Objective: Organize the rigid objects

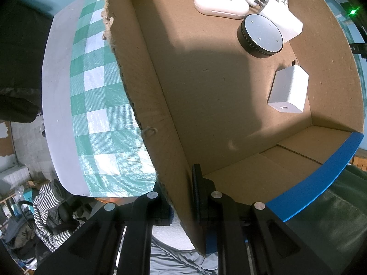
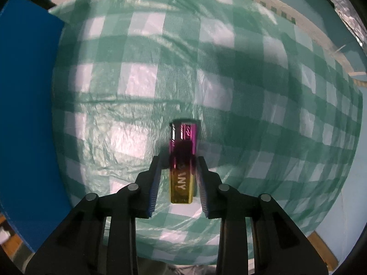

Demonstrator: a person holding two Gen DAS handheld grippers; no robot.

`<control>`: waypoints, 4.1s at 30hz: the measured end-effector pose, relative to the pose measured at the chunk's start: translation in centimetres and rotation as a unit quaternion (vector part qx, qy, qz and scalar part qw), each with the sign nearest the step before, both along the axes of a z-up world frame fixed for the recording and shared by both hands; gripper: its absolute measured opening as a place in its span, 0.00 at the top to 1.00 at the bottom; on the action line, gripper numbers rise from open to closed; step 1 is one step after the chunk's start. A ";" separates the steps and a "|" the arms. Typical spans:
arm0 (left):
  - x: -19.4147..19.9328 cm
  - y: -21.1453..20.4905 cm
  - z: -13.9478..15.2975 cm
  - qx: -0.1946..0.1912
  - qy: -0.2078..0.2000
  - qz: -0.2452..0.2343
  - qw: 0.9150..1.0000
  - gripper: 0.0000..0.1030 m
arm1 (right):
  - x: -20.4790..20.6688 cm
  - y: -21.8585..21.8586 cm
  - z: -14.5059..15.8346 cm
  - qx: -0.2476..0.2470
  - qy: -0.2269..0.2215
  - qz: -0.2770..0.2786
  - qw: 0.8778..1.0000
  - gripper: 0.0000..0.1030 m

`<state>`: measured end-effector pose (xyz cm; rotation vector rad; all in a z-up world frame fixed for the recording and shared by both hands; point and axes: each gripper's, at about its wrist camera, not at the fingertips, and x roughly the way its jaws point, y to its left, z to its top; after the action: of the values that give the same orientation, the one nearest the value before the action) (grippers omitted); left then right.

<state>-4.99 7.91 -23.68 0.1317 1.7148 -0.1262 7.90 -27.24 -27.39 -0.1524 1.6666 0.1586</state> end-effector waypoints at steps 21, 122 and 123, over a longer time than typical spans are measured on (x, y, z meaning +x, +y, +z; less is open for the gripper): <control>0.0 -0.1 0.0 0.000 -0.003 -0.005 1.000 0.87 | -0.7 3.7 7.3 0.049 -0.025 0.063 0.996 0.79; 5.0 -6.9 22.3 0.005 -0.297 0.051 0.953 0.08 | -4.7 5.1 28.6 0.106 -0.333 -0.025 0.937 0.37; 4.9 -7.2 22.8 0.009 -0.310 0.048 0.950 0.08 | -4.9 4.9 28.8 0.104 -0.336 -0.029 0.936 0.37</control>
<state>-0.11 0.71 -0.86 0.0878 1.0911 0.0068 3.03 -22.35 1.37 0.0080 0.9606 0.2103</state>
